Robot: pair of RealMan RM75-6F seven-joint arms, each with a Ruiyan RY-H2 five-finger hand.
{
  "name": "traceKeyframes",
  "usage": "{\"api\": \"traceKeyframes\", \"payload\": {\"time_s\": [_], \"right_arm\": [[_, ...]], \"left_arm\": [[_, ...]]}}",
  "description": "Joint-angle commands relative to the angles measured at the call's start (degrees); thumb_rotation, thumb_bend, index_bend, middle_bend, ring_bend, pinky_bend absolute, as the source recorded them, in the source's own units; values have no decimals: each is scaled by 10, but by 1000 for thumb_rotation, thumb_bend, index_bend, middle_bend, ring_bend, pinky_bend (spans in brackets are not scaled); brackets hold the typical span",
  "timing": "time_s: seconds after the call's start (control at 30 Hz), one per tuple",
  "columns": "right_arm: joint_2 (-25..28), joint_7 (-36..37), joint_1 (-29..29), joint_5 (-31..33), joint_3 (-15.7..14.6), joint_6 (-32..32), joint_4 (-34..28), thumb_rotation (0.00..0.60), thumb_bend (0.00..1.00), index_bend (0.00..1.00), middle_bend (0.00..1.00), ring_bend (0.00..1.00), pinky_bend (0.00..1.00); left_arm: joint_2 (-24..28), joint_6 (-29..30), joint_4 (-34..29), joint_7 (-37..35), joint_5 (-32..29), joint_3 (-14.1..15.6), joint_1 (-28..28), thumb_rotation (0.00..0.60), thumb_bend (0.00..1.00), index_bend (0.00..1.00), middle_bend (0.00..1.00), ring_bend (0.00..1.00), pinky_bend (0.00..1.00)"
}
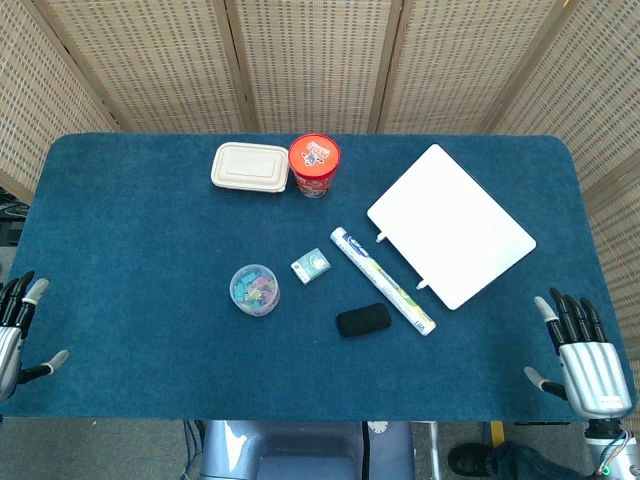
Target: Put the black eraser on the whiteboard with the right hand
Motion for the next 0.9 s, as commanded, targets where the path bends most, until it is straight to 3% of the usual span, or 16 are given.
{"api": "traceKeyframes", "payload": {"time_s": [0.03,0.23,0.37,0.6,0.9], "right_arm": [[-1,0,1,-2,0,0,2,600,0,0,0,0,0],[-11,10,25,-22,10,-12,30,600,0,0,0,0,0],[-7,51,83,-75,8,-64,49,600,0,24,23,0,9],[-4,124,195,-132,-1,-186,45,600,0,135,151,79,158],[-68,69,263,-113,-4,-301,50,600,0,172,185,130,202]], "left_arm": [[0,-2,0,-1,-1,0,0,600,0,0,0,0,0],[2,-6,0,-5,-7,-3,-3,600,0,0,0,0,0],[1,-7,-1,-3,-9,-5,-2,600,0,0,0,0,0],[-4,-22,-5,14,-28,-11,-9,600,0,0,0,0,0],[-5,-44,-4,24,-55,-21,-19,600,0,0,0,0,0]]}}
